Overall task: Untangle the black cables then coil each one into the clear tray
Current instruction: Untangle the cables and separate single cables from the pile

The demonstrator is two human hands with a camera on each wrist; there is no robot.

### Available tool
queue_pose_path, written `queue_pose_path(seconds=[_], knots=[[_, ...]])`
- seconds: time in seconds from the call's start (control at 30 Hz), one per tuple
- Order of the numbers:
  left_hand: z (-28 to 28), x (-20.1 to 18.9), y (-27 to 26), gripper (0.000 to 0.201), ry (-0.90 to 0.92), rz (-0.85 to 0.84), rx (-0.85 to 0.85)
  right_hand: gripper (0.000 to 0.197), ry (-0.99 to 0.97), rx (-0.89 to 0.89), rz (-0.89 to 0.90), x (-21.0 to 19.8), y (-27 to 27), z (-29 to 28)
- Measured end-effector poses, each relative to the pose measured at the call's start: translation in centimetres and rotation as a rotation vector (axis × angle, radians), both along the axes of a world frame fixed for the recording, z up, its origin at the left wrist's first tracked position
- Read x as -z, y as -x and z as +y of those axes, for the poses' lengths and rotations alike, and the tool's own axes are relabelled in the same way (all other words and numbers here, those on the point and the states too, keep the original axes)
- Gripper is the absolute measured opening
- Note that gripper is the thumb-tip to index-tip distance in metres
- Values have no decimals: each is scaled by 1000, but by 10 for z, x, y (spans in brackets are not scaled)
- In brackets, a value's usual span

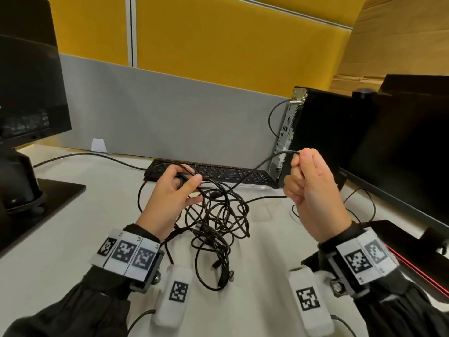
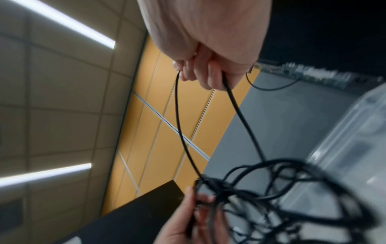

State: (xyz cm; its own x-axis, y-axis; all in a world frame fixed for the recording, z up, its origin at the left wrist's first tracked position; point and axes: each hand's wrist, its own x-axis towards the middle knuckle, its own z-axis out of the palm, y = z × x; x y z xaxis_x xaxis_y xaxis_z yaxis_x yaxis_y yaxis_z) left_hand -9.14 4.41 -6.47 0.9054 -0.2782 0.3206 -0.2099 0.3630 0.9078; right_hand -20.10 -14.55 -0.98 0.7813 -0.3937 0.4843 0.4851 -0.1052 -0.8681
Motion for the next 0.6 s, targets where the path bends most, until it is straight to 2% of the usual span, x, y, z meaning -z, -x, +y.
queue_pose_path(seconds=[0.13,0.27,0.43,0.53,0.6], knots=[[-1,3,1,7,-41,24,-14,27,29,-211,-56,-3,-6,29],[0,6,-1,7,-88,44,-59,28,-145,-299,-131,-10,-10,24],[4,2,-2,6,-7,120,-16,35,-325,-97,-118,-16,2,-28],[7,-3,0,3,90,178,53,42,-262,86,14,-11,17,-62],[7,-6,0,12,157,217,74,43,-183,212,122,-7,25,-82]])
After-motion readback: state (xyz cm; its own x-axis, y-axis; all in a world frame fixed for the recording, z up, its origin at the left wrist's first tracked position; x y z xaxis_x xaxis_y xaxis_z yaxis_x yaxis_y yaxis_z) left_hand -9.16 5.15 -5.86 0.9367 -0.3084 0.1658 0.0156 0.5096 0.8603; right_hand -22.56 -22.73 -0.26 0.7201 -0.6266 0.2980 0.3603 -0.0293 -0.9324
